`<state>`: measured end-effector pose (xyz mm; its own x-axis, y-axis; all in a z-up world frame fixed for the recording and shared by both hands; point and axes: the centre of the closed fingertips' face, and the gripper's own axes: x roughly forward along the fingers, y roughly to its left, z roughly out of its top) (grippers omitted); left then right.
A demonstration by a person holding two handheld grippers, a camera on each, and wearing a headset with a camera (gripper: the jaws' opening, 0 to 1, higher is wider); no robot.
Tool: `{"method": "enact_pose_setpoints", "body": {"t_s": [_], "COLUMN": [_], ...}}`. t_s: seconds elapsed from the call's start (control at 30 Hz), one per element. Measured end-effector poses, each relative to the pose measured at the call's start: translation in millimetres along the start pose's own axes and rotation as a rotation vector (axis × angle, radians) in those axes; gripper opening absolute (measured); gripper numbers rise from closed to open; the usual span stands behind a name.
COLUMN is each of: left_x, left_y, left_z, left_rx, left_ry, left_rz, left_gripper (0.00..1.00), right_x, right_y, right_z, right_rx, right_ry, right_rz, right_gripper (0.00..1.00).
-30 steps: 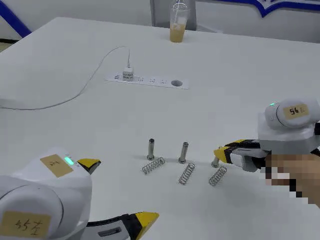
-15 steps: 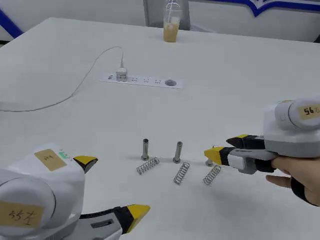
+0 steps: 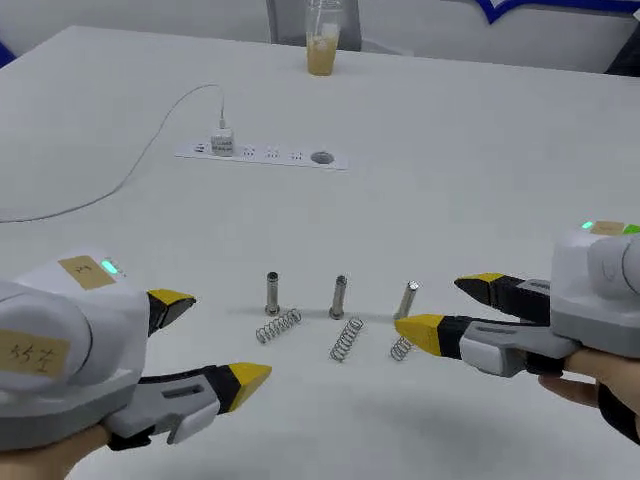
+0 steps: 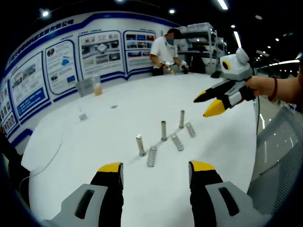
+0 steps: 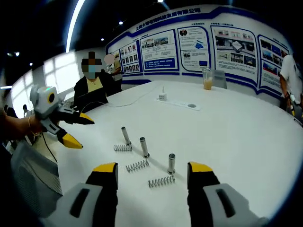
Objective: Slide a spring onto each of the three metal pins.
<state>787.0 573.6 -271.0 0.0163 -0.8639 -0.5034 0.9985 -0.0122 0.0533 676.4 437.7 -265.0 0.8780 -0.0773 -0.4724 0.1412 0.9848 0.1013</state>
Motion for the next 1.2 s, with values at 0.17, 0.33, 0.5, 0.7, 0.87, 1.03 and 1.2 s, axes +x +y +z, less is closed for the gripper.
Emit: {"method": "enact_pose_setpoints", "body": {"t_s": [0.17,0.33,0.5,0.7,0.87,1.03,1.2], "left_x": [10.7,24.1,38.7,53.7,64.8,74.0,80.4], "left_y": [1.2,1.7,5.7,10.2,10.1,9.8,9.4], "left_z": [-4.0,-11.9,-17.4,-20.3,-20.3,-28.5,-33.8], "left_rx": [0.005,0.018,0.013,0.035,0.002,-0.005,-0.011], "left_ry": [0.024,0.046,0.052,0.054,0.043,0.075,0.095], "left_rz": [-0.025,-0.044,-0.065,-0.081,-0.106,-0.122,-0.138], "left_gripper": [0.50,0.46,0.41,0.35,0.31,0.29,0.26], "right_x": [-4.7,-10.7,-14.1,-18.2,-20.7,-22.8,-23.8], "right_y": [7.6,18.9,27.2,32.3,33.9,35.7,37.9], "right_z": [-3.0,-7.1,-11.9,-17.2,-21.8,-23.4,-23.0], "right_rx": [0.001,0.000,-0.001,0.034,0.054,0.062,0.072], "right_ry": [-0.017,-0.032,-0.040,-0.048,-0.042,-0.043,-0.051], "right_rz": [0.042,0.076,0.103,0.114,0.110,0.112,0.117], "right_gripper": [0.64,0.67,0.70,0.69,0.68,0.68,0.68]}}
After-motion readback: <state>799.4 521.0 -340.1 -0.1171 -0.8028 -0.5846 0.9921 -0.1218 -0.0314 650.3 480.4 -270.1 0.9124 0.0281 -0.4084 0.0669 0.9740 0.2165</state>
